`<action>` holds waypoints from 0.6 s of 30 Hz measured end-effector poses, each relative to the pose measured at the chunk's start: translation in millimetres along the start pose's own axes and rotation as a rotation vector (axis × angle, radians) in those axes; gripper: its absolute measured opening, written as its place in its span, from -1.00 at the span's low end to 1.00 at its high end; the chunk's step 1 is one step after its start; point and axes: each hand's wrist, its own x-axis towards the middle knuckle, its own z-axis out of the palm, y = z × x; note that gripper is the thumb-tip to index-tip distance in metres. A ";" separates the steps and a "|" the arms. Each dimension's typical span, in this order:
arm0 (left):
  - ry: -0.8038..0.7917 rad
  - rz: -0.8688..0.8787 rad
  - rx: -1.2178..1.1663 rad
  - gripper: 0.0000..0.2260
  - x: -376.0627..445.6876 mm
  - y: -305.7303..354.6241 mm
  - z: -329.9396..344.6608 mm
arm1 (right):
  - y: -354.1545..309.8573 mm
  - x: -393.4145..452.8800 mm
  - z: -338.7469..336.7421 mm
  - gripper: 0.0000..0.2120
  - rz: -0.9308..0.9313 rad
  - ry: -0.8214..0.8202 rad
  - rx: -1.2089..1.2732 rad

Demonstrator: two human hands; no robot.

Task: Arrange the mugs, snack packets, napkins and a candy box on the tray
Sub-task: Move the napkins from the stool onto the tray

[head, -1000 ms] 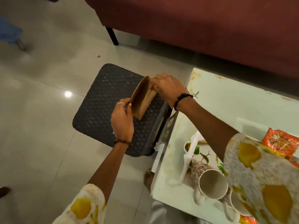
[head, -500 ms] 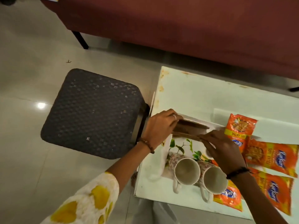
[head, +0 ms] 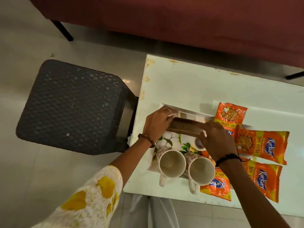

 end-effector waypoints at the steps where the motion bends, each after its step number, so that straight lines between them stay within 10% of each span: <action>1: 0.078 -0.061 -0.068 -0.80 -4.0 -0.1 -2.9 | -11.9 -2.0 -8.5 -0.77 -0.037 0.068 0.042; 7: 0.457 -0.614 -0.429 -0.83 -68.5 -20.5 -19.3 | -115.0 7.5 3.0 -0.73 -0.529 -0.102 0.035; 13: 0.172 -1.113 -0.573 -0.73 -95.8 -93.0 -4.0 | -191.9 66.5 90.3 -0.76 -0.773 -0.451 -0.408; 18: -0.175 -1.137 -0.560 -0.60 -101.5 -155.6 15.4 | -220.5 100.2 154.8 -0.63 -0.748 -0.708 -0.740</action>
